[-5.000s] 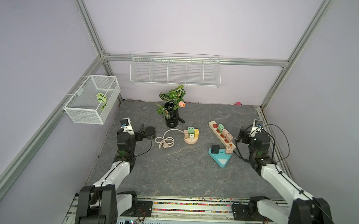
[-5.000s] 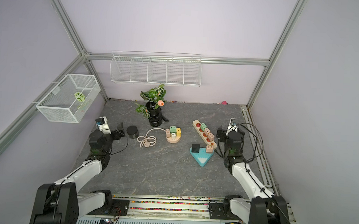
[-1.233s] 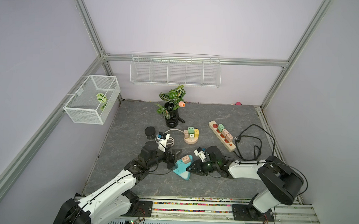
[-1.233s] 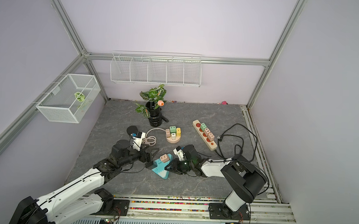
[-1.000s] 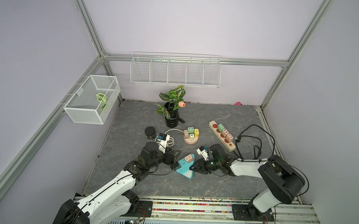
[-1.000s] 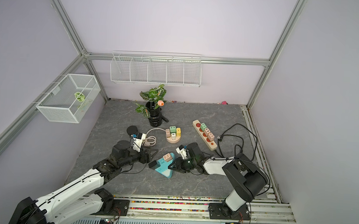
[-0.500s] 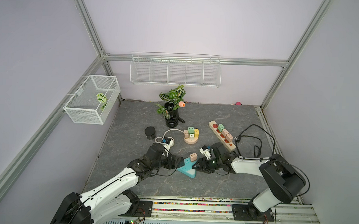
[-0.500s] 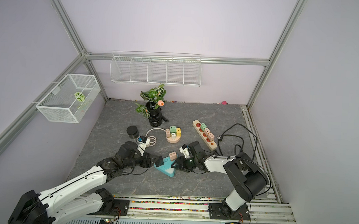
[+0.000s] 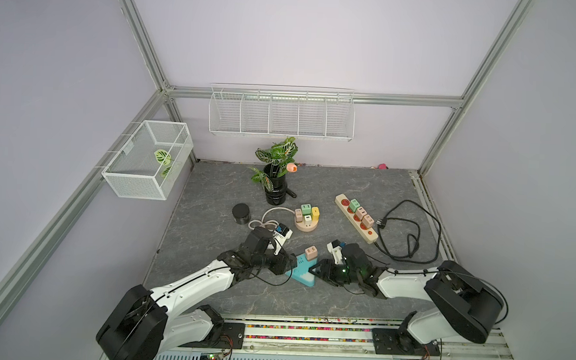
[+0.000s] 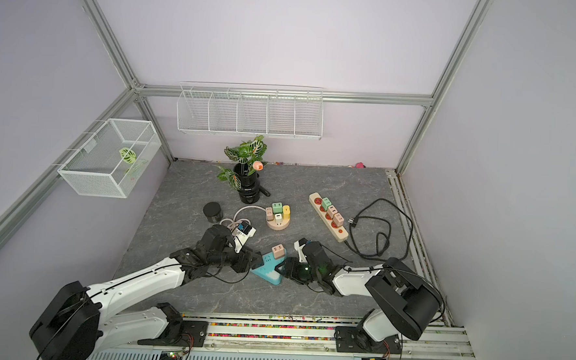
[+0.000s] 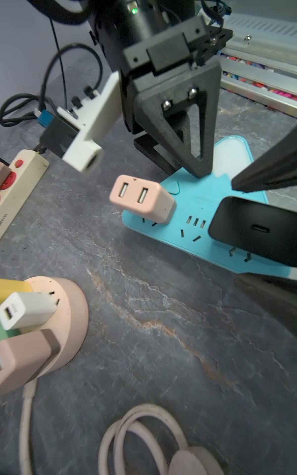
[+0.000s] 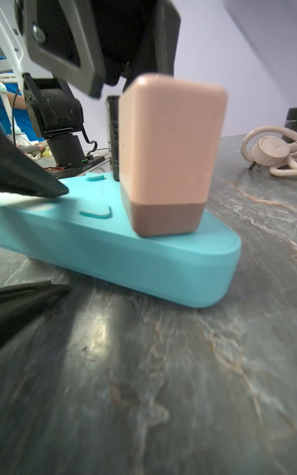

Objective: Pull the plug off the socket
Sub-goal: Move the socket to the center of the board, then remove the plug from the socket.

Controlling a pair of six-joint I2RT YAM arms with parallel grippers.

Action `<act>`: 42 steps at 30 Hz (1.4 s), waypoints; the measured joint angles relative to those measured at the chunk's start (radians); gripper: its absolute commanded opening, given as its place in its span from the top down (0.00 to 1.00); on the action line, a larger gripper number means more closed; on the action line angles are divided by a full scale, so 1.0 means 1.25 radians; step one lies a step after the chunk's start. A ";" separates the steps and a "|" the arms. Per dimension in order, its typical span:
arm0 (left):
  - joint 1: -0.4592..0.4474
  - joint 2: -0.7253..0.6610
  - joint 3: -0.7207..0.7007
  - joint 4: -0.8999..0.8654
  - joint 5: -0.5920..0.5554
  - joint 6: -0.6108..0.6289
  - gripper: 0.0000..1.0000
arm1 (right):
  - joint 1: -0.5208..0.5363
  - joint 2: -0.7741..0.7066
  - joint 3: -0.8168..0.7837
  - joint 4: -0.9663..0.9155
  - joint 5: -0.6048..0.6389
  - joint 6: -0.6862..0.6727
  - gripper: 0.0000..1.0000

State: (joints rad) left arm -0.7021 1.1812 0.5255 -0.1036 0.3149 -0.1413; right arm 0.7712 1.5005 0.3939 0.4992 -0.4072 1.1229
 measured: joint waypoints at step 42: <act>-0.067 -0.004 0.111 -0.281 -0.110 -0.112 1.00 | 0.027 0.163 -0.016 0.344 -0.018 0.074 1.00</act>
State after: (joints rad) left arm -0.7856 1.1763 0.6643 -0.4545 0.1776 -0.2817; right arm 0.8047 1.7046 0.3744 0.9295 -0.4301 1.2160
